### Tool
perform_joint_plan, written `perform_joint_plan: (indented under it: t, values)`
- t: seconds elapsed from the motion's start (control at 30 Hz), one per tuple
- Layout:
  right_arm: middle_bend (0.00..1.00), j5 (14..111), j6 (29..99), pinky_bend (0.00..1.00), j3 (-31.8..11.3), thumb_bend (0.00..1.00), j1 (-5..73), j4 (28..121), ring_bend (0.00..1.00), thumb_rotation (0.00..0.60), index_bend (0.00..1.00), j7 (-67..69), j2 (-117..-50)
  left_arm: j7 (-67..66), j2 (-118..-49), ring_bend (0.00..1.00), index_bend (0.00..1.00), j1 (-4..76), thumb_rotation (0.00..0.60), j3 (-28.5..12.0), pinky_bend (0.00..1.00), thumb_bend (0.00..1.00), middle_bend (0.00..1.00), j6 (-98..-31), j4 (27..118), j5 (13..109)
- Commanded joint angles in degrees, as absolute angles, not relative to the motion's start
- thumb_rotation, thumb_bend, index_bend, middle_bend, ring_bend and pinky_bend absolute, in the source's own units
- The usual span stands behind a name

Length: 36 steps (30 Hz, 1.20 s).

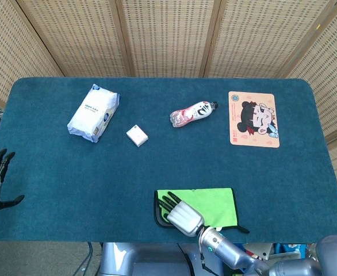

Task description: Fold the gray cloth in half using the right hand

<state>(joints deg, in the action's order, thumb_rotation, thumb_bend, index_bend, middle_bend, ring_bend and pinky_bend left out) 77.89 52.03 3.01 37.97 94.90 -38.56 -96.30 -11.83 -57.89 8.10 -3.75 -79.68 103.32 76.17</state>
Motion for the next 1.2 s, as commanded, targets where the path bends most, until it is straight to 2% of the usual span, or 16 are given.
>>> perform_joint_plan:
  t: [0.03,0.5,0.6,0.87,1.2]
  values:
    - [0.0,78.2,52.1,0.0,3.2,0.41,38.0,94.7,0.0,0.6,0.48,-38.6,-96.4,-11.8,-57.9,0.0,0.0,8.1,0.6,-3.8,0.0,0.1,0.0,-79.7,103.3,76.1]
    - [0.0,80.1,52.8,0.0,3.7,0.41,37.9,91.7,0.0,0.6,0.48,-39.3,-97.7,-11.8,-57.8,0.0,0.0,8.1,0.6,-3.8,0.0,0.1,0.0,-79.6,103.3,76.0]
    - [0.0,80.2,52.9,0.0,3.6,0.41,37.8,91.3,0.0,0.6,0.52,-39.4,-97.9,-11.8,-57.8,0.0,0.0,8.1,0.6,-3.8,0.0,0.1,0.0,-79.6,103.4,76.1]
    - [0.0,80.5,53.2,0.0,3.7,0.51,37.6,91.0,0.0,0.6,0.6,-39.5,-98.1,-11.7,-57.8,0.0,0.0,8.1,0.6,-3.8,0.0,0.1,0.0,-79.6,103.3,76.0]
    - [0.0,81.5,53.5,0.0,3.9,0.53,37.3,92.4,0.0,0.6,0.61,-38.4,-97.5,-11.7,-57.8,0.0,0.0,8.2,0.6,-3.7,0.0,0.1,0.0,-79.6,103.3,76.0]
